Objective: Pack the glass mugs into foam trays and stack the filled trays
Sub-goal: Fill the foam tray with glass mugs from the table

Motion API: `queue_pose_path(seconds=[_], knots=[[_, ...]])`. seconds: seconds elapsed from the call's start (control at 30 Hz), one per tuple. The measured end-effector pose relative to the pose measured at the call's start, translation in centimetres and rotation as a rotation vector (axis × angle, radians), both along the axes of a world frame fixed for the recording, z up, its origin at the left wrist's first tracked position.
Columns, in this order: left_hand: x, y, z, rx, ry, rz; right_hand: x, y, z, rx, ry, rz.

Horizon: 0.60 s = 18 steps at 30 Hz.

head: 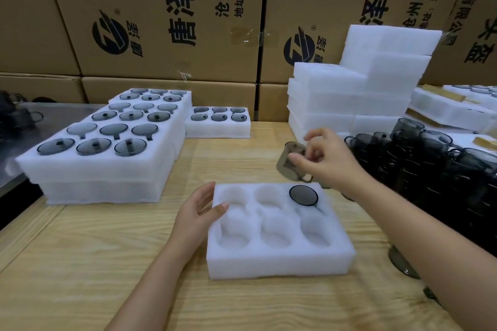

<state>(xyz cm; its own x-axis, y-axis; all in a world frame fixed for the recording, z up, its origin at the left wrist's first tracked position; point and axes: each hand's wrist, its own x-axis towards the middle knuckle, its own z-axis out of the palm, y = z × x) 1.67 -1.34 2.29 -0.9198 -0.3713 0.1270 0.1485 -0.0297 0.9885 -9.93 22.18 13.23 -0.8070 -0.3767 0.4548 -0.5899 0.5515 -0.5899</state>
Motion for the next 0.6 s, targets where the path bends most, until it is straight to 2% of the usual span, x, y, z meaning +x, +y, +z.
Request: queue_pose_path(seconds=[0.13, 0.3, 0.5, 0.6], knots=[[0.0, -0.2, -0.2, 0.003, -0.003, -0.003, 1.6, -1.6, -1.7, 0.130, -0.077, 0.161], [-0.2, -0.3, -0.2, 0.005, -0.004, -0.016, 1.7, -2.1, -2.9, 0.172, -0.168, 0.192], [-0.2, -0.3, -0.1, 0.013, 0.004, -0.014, 1.6, -2.8, -2.5, 0.445, -0.018, 0.190], [-0.2, -0.4, -0.2, 0.008, 0.000, -0.010, 2.3, -3.6, -3.2, 0.491, 0.028, 0.193]])
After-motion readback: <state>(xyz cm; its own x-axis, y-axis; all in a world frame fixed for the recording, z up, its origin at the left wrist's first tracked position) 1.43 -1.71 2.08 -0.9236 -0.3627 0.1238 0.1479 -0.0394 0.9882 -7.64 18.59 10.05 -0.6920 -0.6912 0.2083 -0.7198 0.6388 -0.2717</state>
